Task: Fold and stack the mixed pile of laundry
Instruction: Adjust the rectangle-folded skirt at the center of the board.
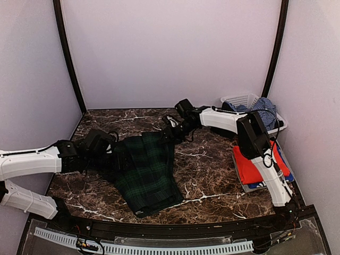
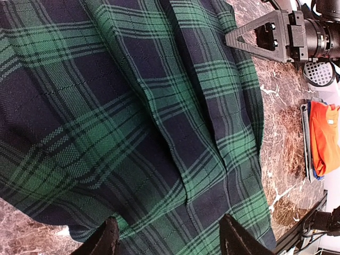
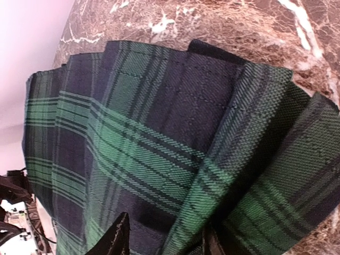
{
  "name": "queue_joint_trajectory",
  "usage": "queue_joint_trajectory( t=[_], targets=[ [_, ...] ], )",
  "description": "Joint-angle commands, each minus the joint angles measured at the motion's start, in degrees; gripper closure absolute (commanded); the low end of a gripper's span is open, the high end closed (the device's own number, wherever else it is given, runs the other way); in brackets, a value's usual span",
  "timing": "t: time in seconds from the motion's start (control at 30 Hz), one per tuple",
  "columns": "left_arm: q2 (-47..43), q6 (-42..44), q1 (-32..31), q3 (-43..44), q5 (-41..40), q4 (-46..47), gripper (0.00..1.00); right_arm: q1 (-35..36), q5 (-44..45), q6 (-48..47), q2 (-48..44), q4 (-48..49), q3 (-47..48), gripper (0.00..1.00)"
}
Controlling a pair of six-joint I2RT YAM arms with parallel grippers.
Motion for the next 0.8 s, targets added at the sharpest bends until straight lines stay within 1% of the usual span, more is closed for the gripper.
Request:
queue_joint_trajectory(
  t=[0.0,0.07,0.1,0.17,0.33,0.57,0.63,0.77],
  targets=[
    [-0.4,0.6,0.4,0.6,-0.2,-0.9,0.36,-0.3,-3.3,0.8,0.7,1.6,1.4,0.61],
    [0.2,0.8,0.5,0.9,-0.1,-0.7,0.37,-0.3,-3.5,0.5,-0.2,2.1,0.7,0.74],
    [0.4,0.9,0.6,1.0,0.0,-0.5,0.37,-0.4,-3.7,0.6,-1.0,3.1,-0.2,0.84],
    [1.0,1.1,0.7,1.2,0.0,-0.4,0.37,-0.6,-3.1,0.8,-3.5,5.0,-2.2,0.99],
    [1.8,1.6,1.0,1.7,0.3,-0.3,0.37,-1.4,-3.7,1.9,-10.0,9.7,-6.9,1.0],
    [1.8,2.3,1.6,2.3,-0.1,-0.6,0.36,-3.3,-3.6,2.0,-17.1,12.8,-12.9,1.0],
    [1.9,2.5,1.9,2.3,-0.1,-0.7,0.36,-4.2,-3.2,1.8,-17.6,13.1,-14.8,1.0],
    [2.7,2.6,2.6,1.7,0.0,0.1,0.36,-5.6,-3.7,1.4,-14.4,13.3,-16.1,1.0]
  ],
)
